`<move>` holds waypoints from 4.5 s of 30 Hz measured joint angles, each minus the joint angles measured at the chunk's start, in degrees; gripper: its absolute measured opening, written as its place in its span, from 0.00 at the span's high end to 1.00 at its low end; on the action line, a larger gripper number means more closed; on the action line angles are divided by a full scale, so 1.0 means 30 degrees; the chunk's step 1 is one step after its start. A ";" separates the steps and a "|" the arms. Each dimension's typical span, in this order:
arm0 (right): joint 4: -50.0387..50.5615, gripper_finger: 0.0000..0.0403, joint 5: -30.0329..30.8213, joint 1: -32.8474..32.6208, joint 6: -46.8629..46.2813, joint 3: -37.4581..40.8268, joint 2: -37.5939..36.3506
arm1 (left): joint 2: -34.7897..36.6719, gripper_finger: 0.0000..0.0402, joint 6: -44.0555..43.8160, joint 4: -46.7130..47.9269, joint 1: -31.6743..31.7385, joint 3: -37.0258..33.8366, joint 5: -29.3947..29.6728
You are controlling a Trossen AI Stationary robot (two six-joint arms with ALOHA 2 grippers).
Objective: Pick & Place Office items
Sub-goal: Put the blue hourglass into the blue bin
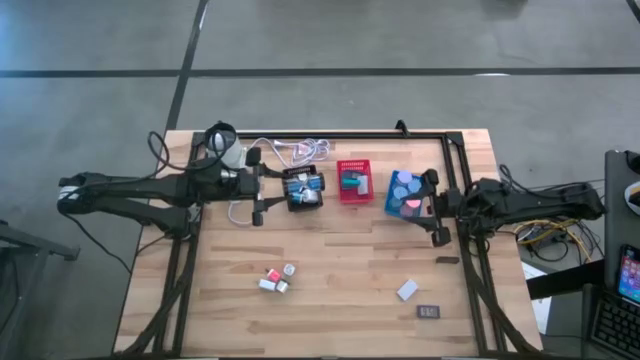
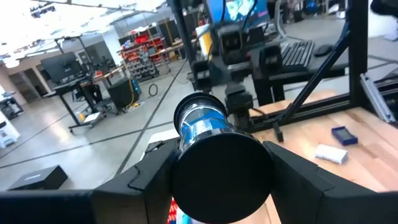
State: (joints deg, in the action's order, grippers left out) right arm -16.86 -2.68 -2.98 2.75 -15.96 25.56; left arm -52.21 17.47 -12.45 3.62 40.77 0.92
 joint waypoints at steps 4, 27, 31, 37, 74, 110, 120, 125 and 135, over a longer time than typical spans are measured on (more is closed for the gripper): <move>-0.1604 0.45 0.0183 0.0000 0.0115 0.1065 -0.0292 | -0.0006 0.46 0.0001 -0.0055 0.0000 0.0000 -0.0032; -0.3285 0.44 0.0423 -0.0007 0.2747 0.2622 0.0475 | -0.0015 0.46 -0.0499 0.0083 -0.0007 0.0000 -0.1367; -0.4677 0.44 0.0409 -0.0007 0.4080 0.1965 0.1607 | -0.0015 0.46 -0.0597 -0.0034 -0.0007 0.0000 -0.1679; -0.4481 0.37 0.0371 -0.0040 0.6616 -0.0655 0.4152 | -0.0029 0.46 -0.1411 -0.0747 0.0007 0.0000 -0.2484; -0.2854 0.19 0.3447 -0.0678 1.6422 -1.3583 1.8744 | -0.1121 0.46 -0.4998 -0.2509 -0.0008 0.0000 -0.3850; -0.2148 0.49 0.3313 -0.0670 1.5027 -1.3457 1.8898 | -0.1118 0.29 -0.4703 -0.2511 0.0000 0.0000 -0.3835; -0.1724 0.49 0.3389 -0.0670 1.5050 -1.3457 1.8701 | 0.0529 0.02 -0.4873 -0.0959 0.0000 0.0000 -0.3850; 0.0290 0.49 0.3406 -0.0670 1.4128 -1.3457 1.7255 | 0.3061 0.08 -0.4143 0.1985 -0.0013 0.0000 -0.3736; 0.3862 0.49 0.3432 -0.0663 1.2583 -1.3450 1.4177 | 0.6259 0.65 -0.4443 0.3993 0.0000 -0.2093 -0.2778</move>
State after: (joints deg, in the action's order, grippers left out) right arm -5.27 7.62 -4.97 40.50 -56.31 68.09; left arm -33.43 4.14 -0.48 3.62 34.50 -7.42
